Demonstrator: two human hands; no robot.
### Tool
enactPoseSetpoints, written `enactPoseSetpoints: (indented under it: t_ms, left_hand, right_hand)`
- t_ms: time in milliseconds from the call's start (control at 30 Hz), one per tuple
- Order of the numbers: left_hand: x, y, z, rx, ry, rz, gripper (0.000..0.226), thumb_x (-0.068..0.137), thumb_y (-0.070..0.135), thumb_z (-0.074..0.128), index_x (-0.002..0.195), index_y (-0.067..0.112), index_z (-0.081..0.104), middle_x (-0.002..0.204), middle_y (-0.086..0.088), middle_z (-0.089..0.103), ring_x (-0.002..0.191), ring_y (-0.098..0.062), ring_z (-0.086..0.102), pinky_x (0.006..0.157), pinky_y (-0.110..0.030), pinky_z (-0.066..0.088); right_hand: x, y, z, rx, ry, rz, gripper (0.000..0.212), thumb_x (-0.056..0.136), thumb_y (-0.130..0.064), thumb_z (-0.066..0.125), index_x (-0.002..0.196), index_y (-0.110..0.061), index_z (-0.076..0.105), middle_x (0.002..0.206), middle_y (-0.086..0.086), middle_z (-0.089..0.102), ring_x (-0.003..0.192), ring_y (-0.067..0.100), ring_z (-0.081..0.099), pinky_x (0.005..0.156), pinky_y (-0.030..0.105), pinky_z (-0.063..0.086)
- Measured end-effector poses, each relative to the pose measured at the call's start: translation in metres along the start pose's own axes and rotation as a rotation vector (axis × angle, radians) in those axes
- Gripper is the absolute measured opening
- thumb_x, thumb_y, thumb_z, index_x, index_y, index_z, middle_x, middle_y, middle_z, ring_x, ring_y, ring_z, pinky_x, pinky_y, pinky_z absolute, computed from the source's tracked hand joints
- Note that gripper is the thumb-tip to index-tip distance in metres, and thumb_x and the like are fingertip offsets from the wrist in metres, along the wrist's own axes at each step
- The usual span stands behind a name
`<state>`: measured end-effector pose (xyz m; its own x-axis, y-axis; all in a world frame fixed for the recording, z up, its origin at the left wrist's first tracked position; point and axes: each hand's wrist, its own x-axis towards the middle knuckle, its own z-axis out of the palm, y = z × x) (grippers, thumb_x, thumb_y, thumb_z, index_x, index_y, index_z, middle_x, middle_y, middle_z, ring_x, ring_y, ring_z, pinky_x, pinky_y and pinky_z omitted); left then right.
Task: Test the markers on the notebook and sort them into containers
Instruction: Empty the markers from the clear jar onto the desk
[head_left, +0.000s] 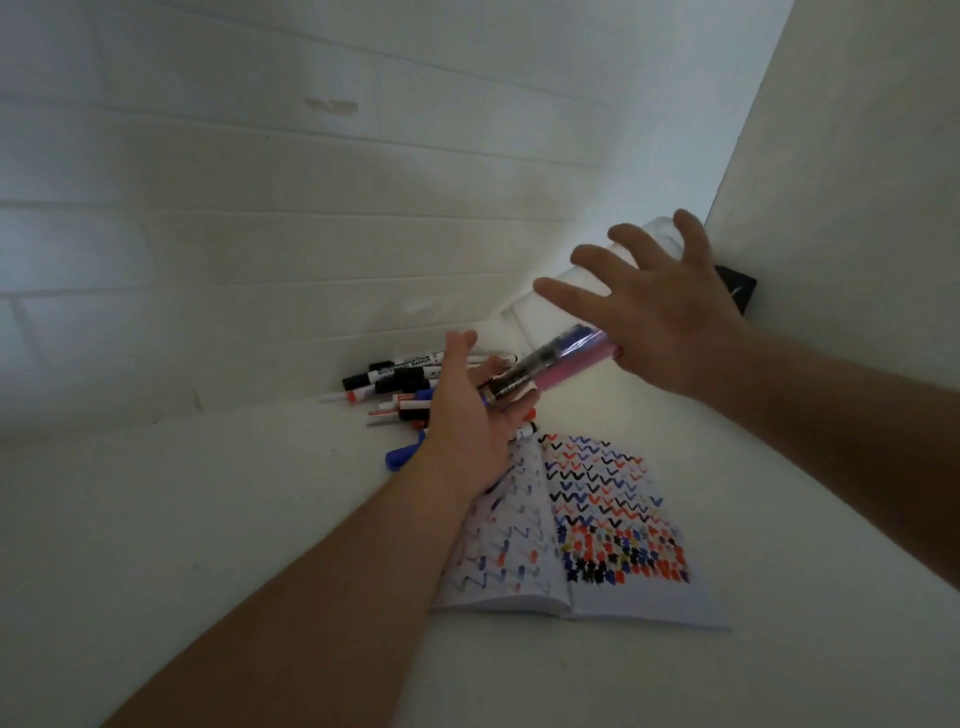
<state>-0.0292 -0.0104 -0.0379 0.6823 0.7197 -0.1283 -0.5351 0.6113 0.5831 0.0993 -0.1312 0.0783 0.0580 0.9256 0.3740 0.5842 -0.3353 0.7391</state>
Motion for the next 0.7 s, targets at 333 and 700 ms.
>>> enactPoseSetpoints:
  t_ms: [333, 700]
  left_hand:
    - [0.0, 0.002, 0.003, 0.18, 0.005, -0.069, 0.029, 0.103, 0.029, 0.06, 0.131, 0.023, 0.059, 0.125, -0.012, 0.063, 0.106, -0.03, 0.067, 0.083, -0.052, 0.063]
    - [0.003, 0.005, -0.002, 0.354, 0.021, 0.052, 0.03, 0.086, 0.02, 0.083, 0.111, 0.015, 0.069, 0.106, -0.016, 0.073, 0.083, -0.033, 0.075, 0.078, -0.046, 0.064]
  right_hand:
    - [-0.004, 0.003, 0.004, -0.109, 0.174, -0.108, 0.106, 0.075, -0.027, 0.082, 0.16, -0.041, 0.02, 0.161, 0.01, 0.036, 0.148, 0.043, 0.03, 0.113, 0.075, 0.015]
    - [-0.01, 0.013, 0.007, -0.028, 0.21, -0.043, 0.109, 0.074, -0.028, 0.085, 0.161, -0.041, 0.019, 0.162, 0.009, 0.035, 0.147, 0.043, 0.03, 0.112, 0.074, 0.018]
